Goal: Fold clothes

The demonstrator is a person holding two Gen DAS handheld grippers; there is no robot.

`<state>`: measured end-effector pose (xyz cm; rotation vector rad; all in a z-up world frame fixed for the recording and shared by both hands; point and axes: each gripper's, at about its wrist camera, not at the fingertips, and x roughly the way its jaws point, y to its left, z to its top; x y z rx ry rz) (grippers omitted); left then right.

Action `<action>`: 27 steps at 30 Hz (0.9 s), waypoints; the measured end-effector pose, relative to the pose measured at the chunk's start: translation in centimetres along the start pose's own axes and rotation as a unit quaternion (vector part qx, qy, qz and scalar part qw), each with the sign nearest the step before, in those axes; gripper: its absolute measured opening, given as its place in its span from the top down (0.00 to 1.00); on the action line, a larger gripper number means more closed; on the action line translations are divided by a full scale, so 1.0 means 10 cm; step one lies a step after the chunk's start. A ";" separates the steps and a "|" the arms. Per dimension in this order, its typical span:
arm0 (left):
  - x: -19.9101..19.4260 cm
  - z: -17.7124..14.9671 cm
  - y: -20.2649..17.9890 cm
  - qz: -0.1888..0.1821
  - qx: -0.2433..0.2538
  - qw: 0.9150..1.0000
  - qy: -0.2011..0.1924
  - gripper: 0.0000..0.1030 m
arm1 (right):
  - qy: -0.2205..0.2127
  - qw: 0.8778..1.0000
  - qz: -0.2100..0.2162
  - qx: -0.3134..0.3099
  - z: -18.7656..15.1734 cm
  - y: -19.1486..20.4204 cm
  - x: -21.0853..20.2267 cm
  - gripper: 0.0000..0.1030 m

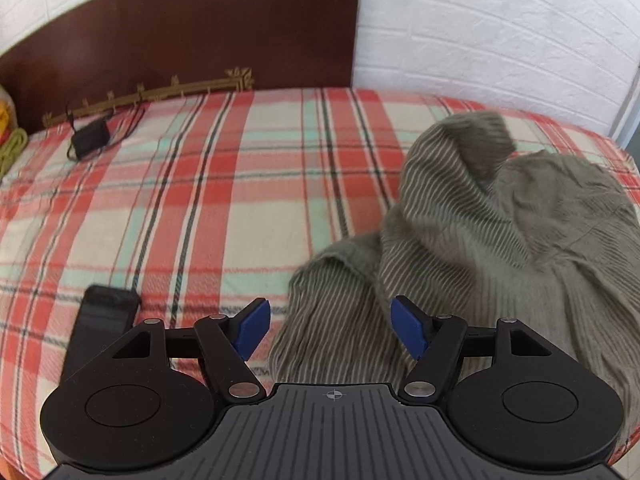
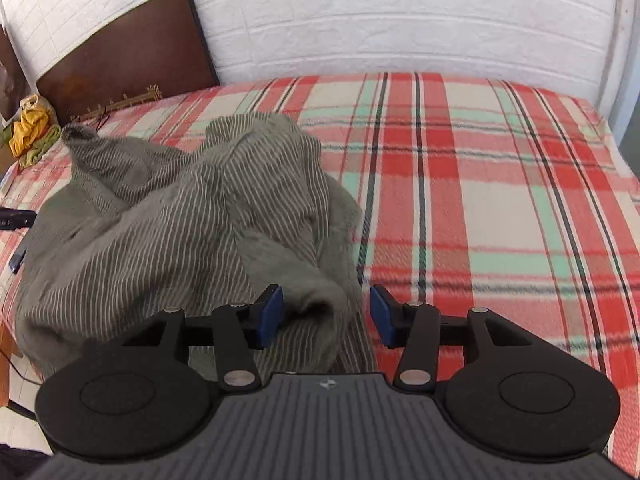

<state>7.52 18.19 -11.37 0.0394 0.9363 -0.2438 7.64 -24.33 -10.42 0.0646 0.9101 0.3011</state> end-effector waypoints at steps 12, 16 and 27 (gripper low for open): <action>0.11 -0.16 -0.04 -0.010 -0.002 1.000 0.020 1.00 | -0.076 0.995 -0.052 0.038 -0.16 -0.25 -0.77 0.96; -0.14 -0.10 -0.10 -0.021 -0.001 1.000 -0.015 1.00 | -0.129 0.987 -0.081 0.051 -0.20 -0.35 -1.20 0.96; -0.11 -0.50 -0.03 -0.013 0.016 0.999 0.046 1.00 | 0.001 0.981 -0.119 0.154 -0.94 -0.89 -0.92 0.96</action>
